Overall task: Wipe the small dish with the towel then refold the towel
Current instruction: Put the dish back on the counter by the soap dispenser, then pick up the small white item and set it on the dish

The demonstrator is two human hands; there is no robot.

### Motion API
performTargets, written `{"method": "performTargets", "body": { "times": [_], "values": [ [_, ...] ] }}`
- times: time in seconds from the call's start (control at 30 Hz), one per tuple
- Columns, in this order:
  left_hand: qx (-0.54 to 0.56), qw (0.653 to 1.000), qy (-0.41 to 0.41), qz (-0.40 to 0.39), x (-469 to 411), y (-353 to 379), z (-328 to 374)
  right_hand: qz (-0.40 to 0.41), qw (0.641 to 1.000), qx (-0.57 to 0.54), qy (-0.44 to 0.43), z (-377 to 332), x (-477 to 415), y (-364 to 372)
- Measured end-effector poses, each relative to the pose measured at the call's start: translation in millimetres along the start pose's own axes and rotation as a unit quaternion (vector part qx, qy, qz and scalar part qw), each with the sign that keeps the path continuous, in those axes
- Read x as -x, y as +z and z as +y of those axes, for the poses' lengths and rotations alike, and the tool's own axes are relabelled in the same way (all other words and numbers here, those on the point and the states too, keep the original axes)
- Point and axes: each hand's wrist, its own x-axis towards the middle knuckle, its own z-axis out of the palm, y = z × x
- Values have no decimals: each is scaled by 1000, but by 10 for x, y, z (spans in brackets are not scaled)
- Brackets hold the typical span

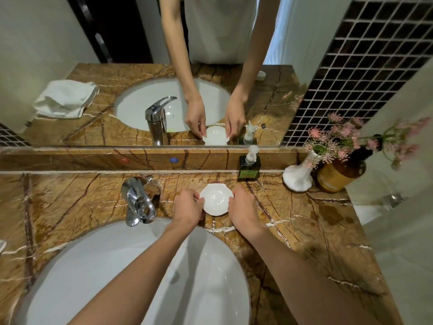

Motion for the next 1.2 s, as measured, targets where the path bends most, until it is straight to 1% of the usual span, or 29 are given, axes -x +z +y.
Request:
{"method": "performTargets", "body": {
  "times": [0.13, 0.27, 0.37, 0.43, 0.5, 0.63, 0.73, 0.87, 1.03, 1.2],
  "values": [
    [1, 1000, -4, -10, 7, -29, 9, 2, 1000, -6, -7, -10, 24, -33],
    [13, 1000, 17, 5, 149, -88, 30, 25, 998, -17, -46, 76, 228, -96],
    [-38, 994, 106, 12, 422, -104, 48, 9, 995, 15, -96, 247, 553, -76],
    [-76, 982, 172, 11, 607, -102, 61, 12, 995, 24, -101, 357, 725, -74],
    [-127, 962, 241, 8, 767, -71, 66, 24, 994, 37, -102, 437, 851, -103],
    [-193, 929, 314, -40, 1056, 20, 27, 27, 989, 65, -127, 593, 1110, -219],
    [-230, 917, 320, -58, 1266, 66, -20, 16, 986, 80, -148, 703, 1339, -333],
    [-271, 906, 319, -67, 1653, 80, -31, -5, 984, 115, -137, 919, 1721, -472],
    [-290, 903, 309, -68, 2324, 181, -94, 0, 977, 153, -149, 1292, 2228, -566],
    [-294, 908, 294, -56, 3041, 311, -141, 13, 975, 128, -180, 1678, 2807, -701]
  ]
}}
